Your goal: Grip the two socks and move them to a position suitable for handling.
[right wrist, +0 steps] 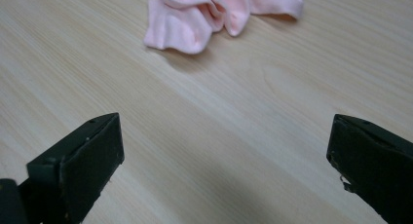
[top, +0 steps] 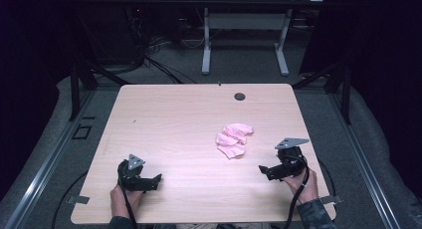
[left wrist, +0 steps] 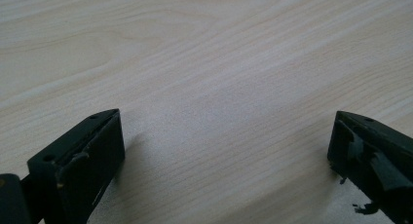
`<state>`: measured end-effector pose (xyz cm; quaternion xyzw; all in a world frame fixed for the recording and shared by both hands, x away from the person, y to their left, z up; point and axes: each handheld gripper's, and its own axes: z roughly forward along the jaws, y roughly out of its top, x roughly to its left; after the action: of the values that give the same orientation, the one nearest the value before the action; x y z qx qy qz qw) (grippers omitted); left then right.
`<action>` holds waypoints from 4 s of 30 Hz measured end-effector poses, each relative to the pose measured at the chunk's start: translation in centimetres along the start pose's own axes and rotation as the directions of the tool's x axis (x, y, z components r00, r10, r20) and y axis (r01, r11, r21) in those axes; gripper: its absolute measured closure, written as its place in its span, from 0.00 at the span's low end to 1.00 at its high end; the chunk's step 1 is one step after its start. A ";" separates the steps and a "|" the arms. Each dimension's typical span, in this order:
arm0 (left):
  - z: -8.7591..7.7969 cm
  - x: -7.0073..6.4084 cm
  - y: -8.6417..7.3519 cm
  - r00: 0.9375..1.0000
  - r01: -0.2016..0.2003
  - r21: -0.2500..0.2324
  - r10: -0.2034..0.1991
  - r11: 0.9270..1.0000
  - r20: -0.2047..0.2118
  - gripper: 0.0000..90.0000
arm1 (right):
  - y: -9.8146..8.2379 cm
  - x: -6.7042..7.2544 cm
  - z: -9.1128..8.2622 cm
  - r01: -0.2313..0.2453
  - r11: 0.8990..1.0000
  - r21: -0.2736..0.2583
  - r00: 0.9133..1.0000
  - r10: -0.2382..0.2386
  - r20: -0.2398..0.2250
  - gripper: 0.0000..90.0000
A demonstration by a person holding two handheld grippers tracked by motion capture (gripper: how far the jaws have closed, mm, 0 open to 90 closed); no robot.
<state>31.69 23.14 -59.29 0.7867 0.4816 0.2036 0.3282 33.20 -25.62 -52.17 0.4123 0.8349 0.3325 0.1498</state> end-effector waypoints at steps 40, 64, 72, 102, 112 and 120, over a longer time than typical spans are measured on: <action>0.0 0.0 0.0 1.000 0.007 -0.001 -0.007 1.000 -0.008 0.00 | 9.1 3.3 12.5 0.205 0.968 0.145 0.974 -0.187 -0.130 0.63; 0.0 0.1 0.0 1.000 0.009 0.001 -0.009 1.000 -0.009 0.00 | 8.2 3.0 10.6 0.114 0.992 0.058 0.982 -0.103 -0.159 0.93; 0.0 0.1 0.0 1.000 0.010 0.002 -0.010 1.000 -0.010 0.00 | 8.3 3.7 8.2 0.107 0.994 -0.002 0.977 -0.106 -0.186 0.93; -0.1 0.1 0.0 1.000 0.010 0.005 -0.010 1.000 -0.009 0.00 | 0.8 11.4 7.0 0.294 0.955 0.049 0.899 -0.259 -0.354 0.78; -0.4 -0.5 0.3 1.000 0.008 -0.010 -0.008 1.000 0.010 0.02 | 0.2 9.5 3.6 0.222 0.974 -0.035 0.925 -0.222 -0.310 0.44; -1.1 -5.8 3.4 0.964 -0.125 -0.060 0.135 0.990 0.228 0.10 | -1.2 9.0 2.1 0.195 0.979 -0.061 0.941 -0.204 -0.269 0.51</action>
<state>30.48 17.27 -56.10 0.8274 0.3827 0.1425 0.3854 28.02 -18.17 -54.31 0.2732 0.8792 0.3835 0.0729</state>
